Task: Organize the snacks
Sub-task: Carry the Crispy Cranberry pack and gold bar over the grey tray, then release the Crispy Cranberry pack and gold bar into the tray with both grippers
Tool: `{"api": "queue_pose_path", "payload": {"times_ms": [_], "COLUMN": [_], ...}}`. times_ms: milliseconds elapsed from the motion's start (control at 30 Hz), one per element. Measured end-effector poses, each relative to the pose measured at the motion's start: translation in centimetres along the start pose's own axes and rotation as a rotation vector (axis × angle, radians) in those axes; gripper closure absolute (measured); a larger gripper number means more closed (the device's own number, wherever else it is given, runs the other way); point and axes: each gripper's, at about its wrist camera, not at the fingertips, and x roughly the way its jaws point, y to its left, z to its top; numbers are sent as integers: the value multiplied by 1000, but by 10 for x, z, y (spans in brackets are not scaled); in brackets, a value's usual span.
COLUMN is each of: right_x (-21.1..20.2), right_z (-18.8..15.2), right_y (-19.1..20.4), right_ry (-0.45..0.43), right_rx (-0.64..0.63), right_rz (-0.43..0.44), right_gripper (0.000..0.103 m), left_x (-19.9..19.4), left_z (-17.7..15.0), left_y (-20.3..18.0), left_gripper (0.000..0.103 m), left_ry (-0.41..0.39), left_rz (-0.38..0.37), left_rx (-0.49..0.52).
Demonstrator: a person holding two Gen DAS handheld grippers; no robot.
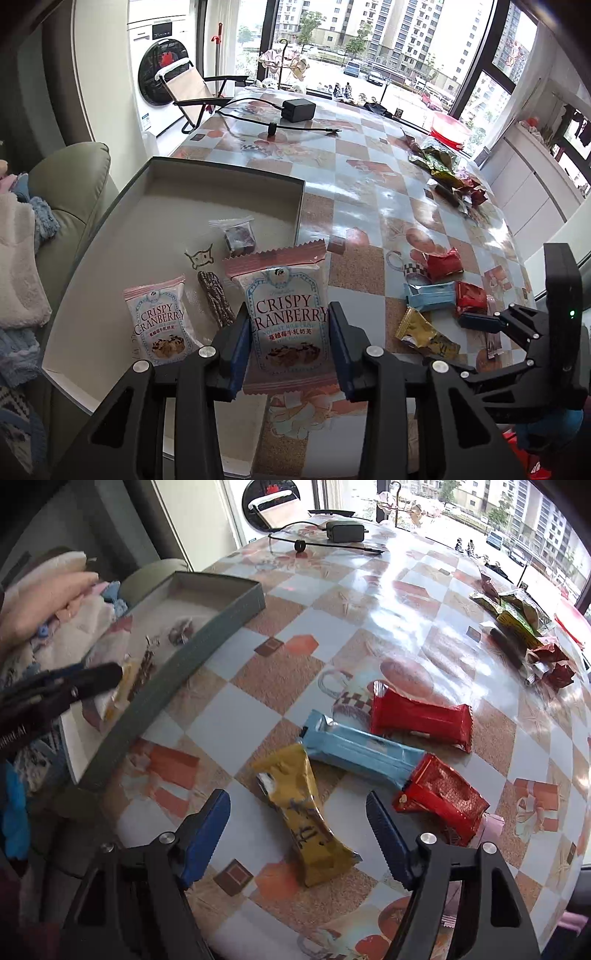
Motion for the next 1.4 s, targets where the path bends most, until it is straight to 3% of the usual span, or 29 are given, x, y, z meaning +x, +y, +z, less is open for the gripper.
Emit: {"api": "queue_pose_path", "payload": {"times_ms": [100,233,267,367,433,700,900,1167,1233,1300,1367,1400], "right_x": [13,19,18,13,5,-19,0,32,36,41,44,44], "right_z": [-3,-4,-4,-2,7,81,122,142,143,144,143,143], "right_y": [-3,3,6,12,14,48,92,121,122,122,119,117], "right_ry": [40,58,60,27,0,-80,-75,-24,-16,5,21,27], "right_rx": [13,-28,-36,-41,4,56,27,14,16,21,30,37], "right_rz": [-2,-66,-57,-37,33,248,290,297,288,285,284,279], "right_gripper": [27,72,79,79,79,79,79,79,79,79,78,59], "left_x": [0,-3,-3,-5,-6,-11,5,15,15,16,15,14], "left_z": [-1,-2,-2,-1,1,10,6,4,4,4,3,3], "left_y": [2,10,12,23,30,66,90,98,96,95,94,93], "left_gripper": [60,60,60,60,60,60,60,60,56,34,23,23], "left_ry": [-1,-9,-11,-17,-22,-52,-12,-10,-16,-14,-22,-24], "left_rz": [-4,14,17,17,22,67,81,86,98,94,91,102], "left_rx": [-7,-4,-7,-29,-37,-85,-119,-112,-101,-101,-107,-106]}}
